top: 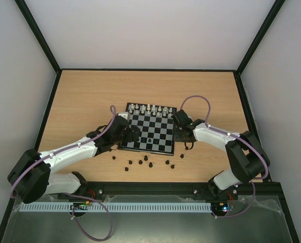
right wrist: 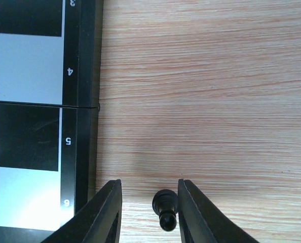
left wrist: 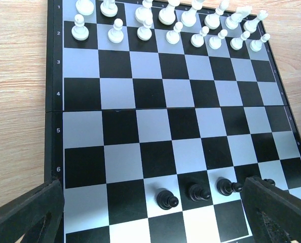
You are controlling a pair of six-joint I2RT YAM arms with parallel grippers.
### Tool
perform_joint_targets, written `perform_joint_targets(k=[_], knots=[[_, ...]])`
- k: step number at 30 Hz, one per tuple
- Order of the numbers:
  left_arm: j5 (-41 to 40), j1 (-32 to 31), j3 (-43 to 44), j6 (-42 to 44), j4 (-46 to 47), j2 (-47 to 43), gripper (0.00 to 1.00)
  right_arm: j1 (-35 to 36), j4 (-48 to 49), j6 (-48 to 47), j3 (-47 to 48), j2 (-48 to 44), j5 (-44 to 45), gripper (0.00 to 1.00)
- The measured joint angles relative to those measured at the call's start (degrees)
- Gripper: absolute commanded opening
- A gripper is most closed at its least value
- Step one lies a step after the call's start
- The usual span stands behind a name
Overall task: Set up the chess pieces on the board
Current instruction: Pick up the chess piece at the center of the board.
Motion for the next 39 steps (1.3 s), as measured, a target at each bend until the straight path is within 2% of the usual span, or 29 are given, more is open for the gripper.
perform_joint_targets(k=[12,18,29,39], knots=[[0.8,0.2,-0.4,0.0,0.3,0.4,0.99,-0.1,-1.2,1.0,-0.9,-2.1,0.0,0.35],[1.2,0.2,-0.5,0.1,0.5,0.5,0.99,-0.1,-1.2,1.3,-2.5,-2.1,-0.2,0.26],[1.9,0.2,-0.5,0.2,0.9,0.6,0.99,-0.2,-1.2,1.5,-2.8,-2.2,-0.3,0.26],[1.9,0.2,-0.6,0.2,0.9,0.6,0.99,-0.2,-1.1,1.5,-2.6,-2.2,-0.3,0.09]])
